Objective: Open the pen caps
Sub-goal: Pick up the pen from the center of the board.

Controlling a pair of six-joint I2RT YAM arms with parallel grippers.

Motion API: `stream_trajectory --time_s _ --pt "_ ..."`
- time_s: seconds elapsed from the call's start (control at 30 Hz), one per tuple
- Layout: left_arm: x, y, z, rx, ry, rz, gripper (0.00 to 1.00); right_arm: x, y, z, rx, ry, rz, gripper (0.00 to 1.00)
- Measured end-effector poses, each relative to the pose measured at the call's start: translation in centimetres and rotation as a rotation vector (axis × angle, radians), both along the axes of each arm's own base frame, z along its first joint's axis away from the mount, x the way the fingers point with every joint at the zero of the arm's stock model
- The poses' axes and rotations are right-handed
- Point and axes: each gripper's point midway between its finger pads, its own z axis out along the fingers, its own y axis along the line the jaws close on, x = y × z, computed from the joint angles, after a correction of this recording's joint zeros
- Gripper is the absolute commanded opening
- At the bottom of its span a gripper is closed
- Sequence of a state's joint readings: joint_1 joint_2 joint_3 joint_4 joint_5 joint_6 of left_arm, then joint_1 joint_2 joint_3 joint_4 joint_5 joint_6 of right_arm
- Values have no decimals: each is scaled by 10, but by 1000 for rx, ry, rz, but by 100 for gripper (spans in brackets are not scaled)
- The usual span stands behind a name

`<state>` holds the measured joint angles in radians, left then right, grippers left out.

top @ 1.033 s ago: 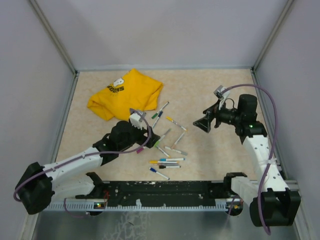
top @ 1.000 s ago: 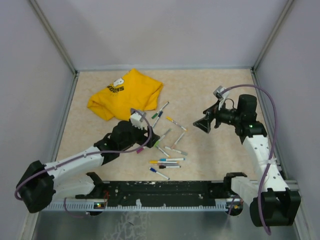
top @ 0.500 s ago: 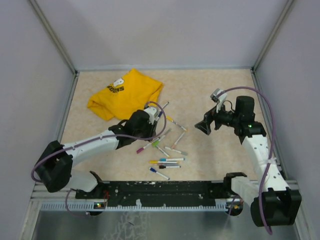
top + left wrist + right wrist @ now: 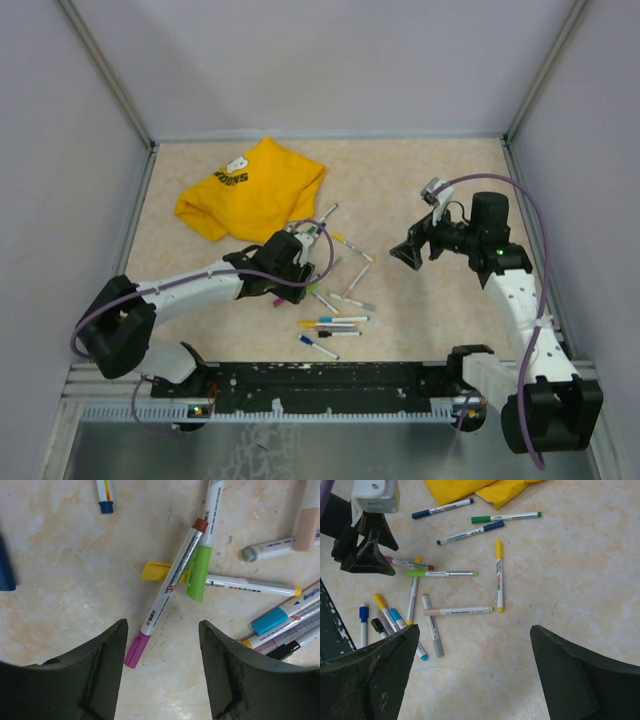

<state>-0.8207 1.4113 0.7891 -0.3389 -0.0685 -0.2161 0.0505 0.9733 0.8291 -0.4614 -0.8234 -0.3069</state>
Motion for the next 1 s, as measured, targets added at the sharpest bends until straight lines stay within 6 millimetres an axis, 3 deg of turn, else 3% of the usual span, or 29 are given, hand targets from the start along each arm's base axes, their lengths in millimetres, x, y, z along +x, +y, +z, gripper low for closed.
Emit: stream_trajectory --time_s 0.5,1.0 --pt "1 15 -29 118 31 24 43 0 0 0 1 0 1 93" --pt "2 18 -30 133 24 33 21 -1 1 1 6 1 9 93"
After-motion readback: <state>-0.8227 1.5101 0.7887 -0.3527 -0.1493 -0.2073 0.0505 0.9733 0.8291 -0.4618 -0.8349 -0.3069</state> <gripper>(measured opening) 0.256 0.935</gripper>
